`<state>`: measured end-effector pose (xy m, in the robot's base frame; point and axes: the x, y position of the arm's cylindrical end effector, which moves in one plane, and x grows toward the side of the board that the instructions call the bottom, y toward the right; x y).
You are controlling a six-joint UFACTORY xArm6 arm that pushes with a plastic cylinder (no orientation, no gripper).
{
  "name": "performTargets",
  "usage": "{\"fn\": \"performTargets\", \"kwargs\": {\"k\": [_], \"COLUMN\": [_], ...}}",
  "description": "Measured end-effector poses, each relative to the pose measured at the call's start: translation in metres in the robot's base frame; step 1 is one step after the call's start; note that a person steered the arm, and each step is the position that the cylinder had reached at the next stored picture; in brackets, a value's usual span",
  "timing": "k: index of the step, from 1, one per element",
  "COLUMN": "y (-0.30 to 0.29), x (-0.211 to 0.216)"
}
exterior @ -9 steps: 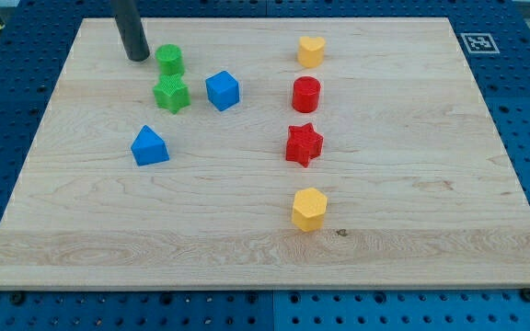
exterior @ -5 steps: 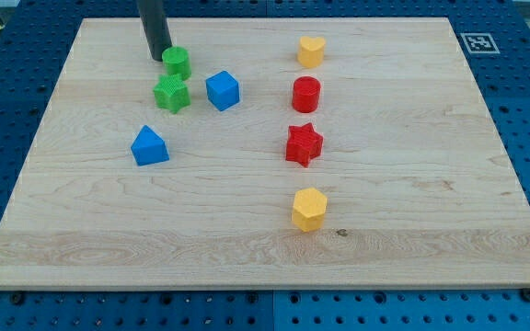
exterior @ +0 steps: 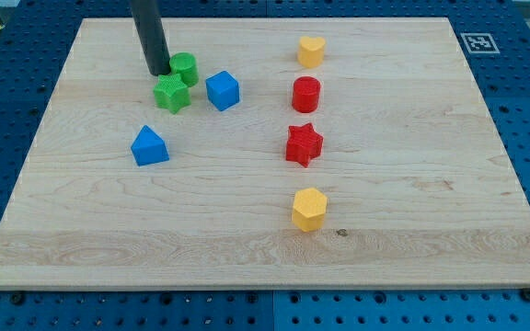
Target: Place the green circle above the green star
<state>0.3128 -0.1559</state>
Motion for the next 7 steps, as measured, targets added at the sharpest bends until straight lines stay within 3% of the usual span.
{"fn": "performTargets", "kwargs": {"k": [7], "y": [0.000], "x": [0.028]}}
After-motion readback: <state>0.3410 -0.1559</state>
